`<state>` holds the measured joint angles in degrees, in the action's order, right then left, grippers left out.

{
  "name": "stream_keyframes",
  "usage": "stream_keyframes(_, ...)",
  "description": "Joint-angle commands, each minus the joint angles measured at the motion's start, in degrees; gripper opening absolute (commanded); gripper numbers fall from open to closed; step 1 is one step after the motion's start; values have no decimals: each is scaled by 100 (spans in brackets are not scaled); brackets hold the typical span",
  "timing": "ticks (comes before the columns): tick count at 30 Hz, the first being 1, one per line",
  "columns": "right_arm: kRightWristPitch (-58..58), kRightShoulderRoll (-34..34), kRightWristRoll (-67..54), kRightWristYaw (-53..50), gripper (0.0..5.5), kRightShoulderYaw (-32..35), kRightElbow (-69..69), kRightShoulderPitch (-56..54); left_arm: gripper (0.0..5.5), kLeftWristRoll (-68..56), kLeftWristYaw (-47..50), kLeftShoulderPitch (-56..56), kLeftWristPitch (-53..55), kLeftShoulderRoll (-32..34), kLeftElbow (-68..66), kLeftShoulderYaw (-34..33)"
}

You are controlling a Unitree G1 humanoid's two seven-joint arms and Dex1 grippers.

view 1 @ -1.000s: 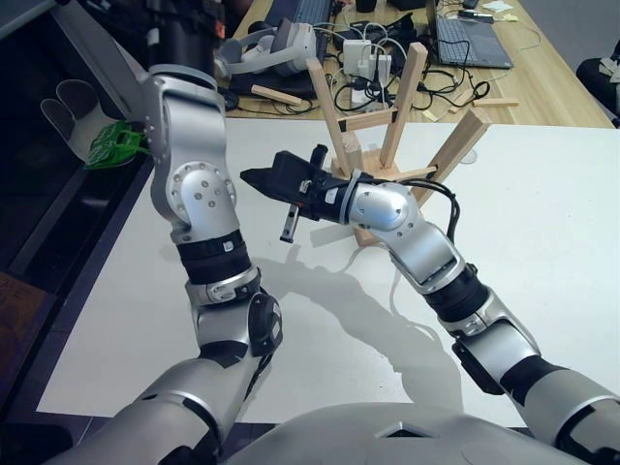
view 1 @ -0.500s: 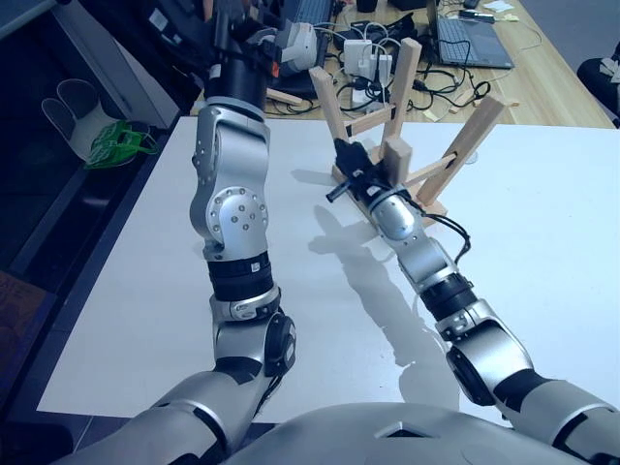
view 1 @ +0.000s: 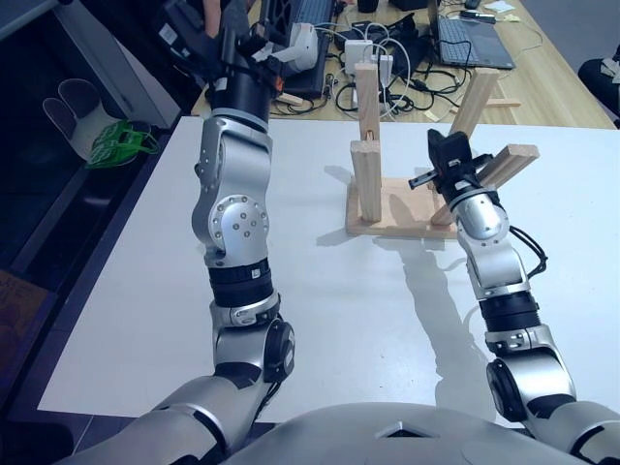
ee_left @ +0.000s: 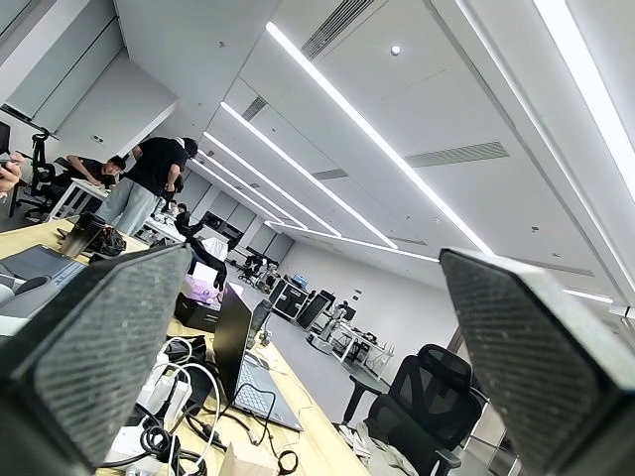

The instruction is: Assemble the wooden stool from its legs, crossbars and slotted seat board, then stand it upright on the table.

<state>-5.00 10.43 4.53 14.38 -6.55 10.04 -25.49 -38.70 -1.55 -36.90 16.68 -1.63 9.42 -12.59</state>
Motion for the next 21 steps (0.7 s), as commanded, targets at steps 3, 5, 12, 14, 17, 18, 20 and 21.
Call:
stream_keyframes(3, -627, -221, -518, 1059, 2, -502, -233, 14, 465, 108, 73, 20, 47, 27, 11, 47)
stream_keyframes(5, -744, -331, -562, 1229, 2, -716, -375, 66, 465, 126, 90, 15, 40, 20, 0, 41)
stream_keyframes(12, -333, -631, -583, 1052, 2, -733, -917, -2, 465, 265, 122, 7, -46, 33, -26, 48)
stream_keyframes(14, -82, -733, -643, 700, 2, -389, -1359, -242, 465, 414, 106, -18, -115, 76, 48, 105)
stream_keyframes(17, -362, -975, -1009, 280, 2, 90, -1996, -681, 465, 578, 9, -102, -171, 117, 204, 257)
stream_keyframes(18, -656, -1115, -1281, 147, 2, 245, -2176, -842, 465, 586, -6, -137, -175, 112, 249, 292)
stream_keyframes(20, -1238, -1402, -1868, -195, 2, 571, -2449, -1179, 465, 572, 6, -227, -171, 79, 301, 318)
stream_keyframes(21, -1484, -1504, -2113, -369, 2, 719, -2551, -1344, 465, 556, 21, -275, -159, 67, 316, 324)
